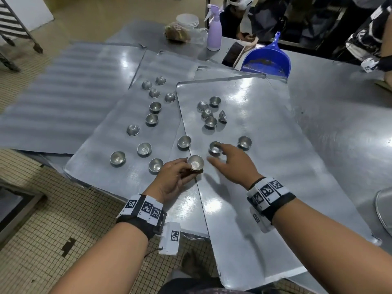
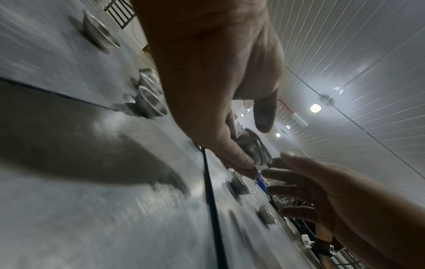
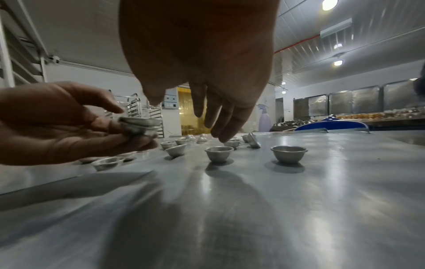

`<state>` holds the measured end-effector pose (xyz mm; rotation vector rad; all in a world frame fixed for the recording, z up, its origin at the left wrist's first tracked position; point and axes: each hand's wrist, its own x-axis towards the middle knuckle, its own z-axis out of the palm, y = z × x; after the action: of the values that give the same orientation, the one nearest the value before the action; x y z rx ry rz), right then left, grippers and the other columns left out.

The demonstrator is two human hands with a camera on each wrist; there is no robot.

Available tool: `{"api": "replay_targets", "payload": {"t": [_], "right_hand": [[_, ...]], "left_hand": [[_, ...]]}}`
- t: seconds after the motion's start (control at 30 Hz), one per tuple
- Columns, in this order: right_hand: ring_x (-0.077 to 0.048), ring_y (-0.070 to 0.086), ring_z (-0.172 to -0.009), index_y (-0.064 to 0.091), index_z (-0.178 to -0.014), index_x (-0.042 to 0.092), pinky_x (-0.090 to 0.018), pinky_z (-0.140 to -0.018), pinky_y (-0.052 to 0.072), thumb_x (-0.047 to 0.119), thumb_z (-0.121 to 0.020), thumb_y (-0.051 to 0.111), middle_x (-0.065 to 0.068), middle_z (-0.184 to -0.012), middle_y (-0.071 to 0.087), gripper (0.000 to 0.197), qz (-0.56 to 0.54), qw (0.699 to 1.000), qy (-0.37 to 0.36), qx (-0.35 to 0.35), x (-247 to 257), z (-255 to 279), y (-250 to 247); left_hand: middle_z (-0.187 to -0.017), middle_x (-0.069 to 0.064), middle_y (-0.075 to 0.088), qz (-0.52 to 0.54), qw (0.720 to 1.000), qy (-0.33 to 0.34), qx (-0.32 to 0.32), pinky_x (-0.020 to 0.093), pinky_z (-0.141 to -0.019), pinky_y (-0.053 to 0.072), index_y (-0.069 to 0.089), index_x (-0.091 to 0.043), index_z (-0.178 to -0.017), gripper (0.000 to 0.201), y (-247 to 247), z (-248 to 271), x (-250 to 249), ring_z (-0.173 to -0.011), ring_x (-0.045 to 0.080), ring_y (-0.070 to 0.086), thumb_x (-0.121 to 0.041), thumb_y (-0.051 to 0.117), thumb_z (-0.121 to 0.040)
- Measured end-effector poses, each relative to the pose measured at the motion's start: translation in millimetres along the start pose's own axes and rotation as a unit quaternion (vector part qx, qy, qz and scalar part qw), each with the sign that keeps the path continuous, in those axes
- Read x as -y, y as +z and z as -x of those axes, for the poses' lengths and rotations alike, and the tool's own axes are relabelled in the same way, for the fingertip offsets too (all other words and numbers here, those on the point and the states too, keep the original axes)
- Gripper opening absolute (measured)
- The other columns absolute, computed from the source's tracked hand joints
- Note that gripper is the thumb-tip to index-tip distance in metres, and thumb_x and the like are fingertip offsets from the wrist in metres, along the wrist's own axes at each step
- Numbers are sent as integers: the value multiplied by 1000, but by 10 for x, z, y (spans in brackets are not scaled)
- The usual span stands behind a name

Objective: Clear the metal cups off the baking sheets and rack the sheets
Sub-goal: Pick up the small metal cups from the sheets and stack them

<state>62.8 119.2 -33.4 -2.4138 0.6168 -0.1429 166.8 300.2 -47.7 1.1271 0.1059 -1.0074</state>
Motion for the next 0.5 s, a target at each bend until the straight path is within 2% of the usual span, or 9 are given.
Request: {"api": "replay_targets", "payload": {"t": [0.07,0.13,0.27,0.33,0.43,0.5], "right_hand": [[-21,55,-124,52,-140,21,-34,-96,44,45,-94,59,-2,-140,56,52,32,999,24,-2,-99,-140,-20],[-23,48,-132,45,-146,20,-39,-103,42,42,-96,56,-3,-149,48,56,73,996,40,18,-200,-296,8],[-32,44,-137,32,-153,26,-45,-108,41,45,-95,56,-5,-158,35,66,131,988,40,77,-281,-518,89],[-35,47,-132,32,-153,27,-45,-106,42,41,-95,56,-4,-156,39,64,150,984,38,94,-286,-562,126],[-34,53,-121,43,-146,26,-44,-100,46,37,-95,57,-7,-141,54,54,162,983,29,77,-295,-576,185],[-33,54,-119,45,-145,24,-43,-98,47,39,-95,59,-8,-136,57,54,154,985,37,65,-296,-565,213]], "left_hand": [[-110,30,73,6,1000,-3,-9,30,-72,65,69,7,-112,21,-22,12,-15,-96,33,76,6,57,-95],[-111,32,72,14,1000,-8,-12,30,-70,64,67,9,-116,24,-43,17,-8,-97,36,76,6,56,-95],[-114,35,70,12,1000,-22,-9,44,-89,62,67,7,-120,29,-109,-7,18,-107,40,72,7,57,-93],[-114,32,71,-2,1000,-26,-9,46,-93,59,69,4,-119,29,-136,1,20,-110,39,72,7,59,-92],[-114,27,73,-21,999,-24,-5,38,-91,60,69,0,-121,32,-192,11,12,-110,35,72,7,62,-90],[-115,25,74,-30,999,-27,-1,36,-89,62,68,-2,-123,35,-234,9,17,-108,34,72,6,63,-89]]}}
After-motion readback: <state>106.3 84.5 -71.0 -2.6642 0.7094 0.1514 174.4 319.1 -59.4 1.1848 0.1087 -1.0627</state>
